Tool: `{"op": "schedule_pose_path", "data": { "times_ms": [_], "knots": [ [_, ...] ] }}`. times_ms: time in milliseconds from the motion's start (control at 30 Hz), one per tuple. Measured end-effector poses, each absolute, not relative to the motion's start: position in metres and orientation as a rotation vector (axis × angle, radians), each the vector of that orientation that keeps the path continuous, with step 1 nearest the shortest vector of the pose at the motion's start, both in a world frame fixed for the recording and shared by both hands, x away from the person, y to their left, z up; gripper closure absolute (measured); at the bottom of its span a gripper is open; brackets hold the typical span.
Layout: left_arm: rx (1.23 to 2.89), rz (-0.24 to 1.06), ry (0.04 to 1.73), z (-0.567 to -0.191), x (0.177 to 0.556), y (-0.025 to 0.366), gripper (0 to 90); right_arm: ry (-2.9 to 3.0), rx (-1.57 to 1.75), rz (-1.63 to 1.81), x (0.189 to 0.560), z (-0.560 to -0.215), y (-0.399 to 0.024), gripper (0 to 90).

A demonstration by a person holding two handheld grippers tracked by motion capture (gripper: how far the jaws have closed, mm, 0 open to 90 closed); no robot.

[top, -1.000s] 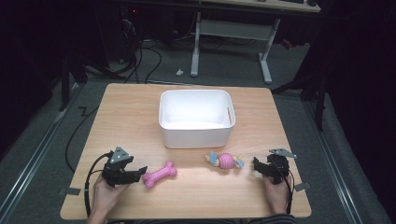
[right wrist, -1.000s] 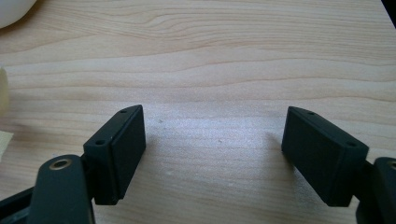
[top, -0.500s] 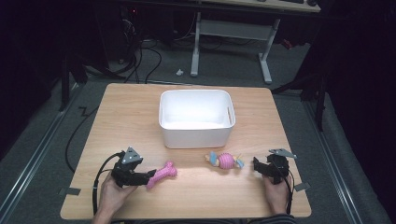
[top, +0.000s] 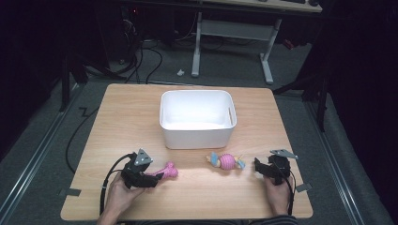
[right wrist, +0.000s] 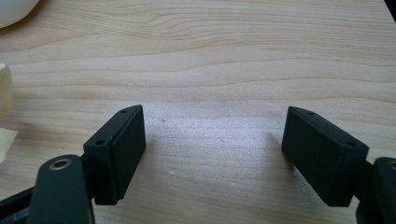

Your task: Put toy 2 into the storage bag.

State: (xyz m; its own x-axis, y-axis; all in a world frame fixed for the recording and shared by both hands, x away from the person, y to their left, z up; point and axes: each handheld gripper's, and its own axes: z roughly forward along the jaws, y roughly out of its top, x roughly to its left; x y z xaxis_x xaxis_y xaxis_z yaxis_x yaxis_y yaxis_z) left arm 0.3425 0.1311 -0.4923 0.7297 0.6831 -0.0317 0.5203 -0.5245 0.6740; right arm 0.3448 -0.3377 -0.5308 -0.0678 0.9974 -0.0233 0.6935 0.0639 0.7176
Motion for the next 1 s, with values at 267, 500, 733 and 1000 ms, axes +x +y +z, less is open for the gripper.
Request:
{"op": "schedule_pose_path", "data": {
  "times_ms": [267,500,733,1000],
  "knots": [
    [2.302,0.281,0.873,-0.499,0.344,0.118,33.5,1.818,1.682,0.746,0.345,-0.531,-0.338,21.8],
    [2.352,0.280,0.862,-0.502,0.345,0.113,37.6,1.819,1.682,0.746,0.345,-0.531,-0.338,21.8],
    [2.381,0.261,0.862,-0.505,0.346,0.110,41.1,1.819,1.681,0.746,0.345,-0.531,-0.338,21.8],
    [2.400,0.243,0.864,-0.508,0.347,0.108,48.5,1.819,1.682,0.747,0.345,-0.531,-0.338,21.8]
  ]
}}
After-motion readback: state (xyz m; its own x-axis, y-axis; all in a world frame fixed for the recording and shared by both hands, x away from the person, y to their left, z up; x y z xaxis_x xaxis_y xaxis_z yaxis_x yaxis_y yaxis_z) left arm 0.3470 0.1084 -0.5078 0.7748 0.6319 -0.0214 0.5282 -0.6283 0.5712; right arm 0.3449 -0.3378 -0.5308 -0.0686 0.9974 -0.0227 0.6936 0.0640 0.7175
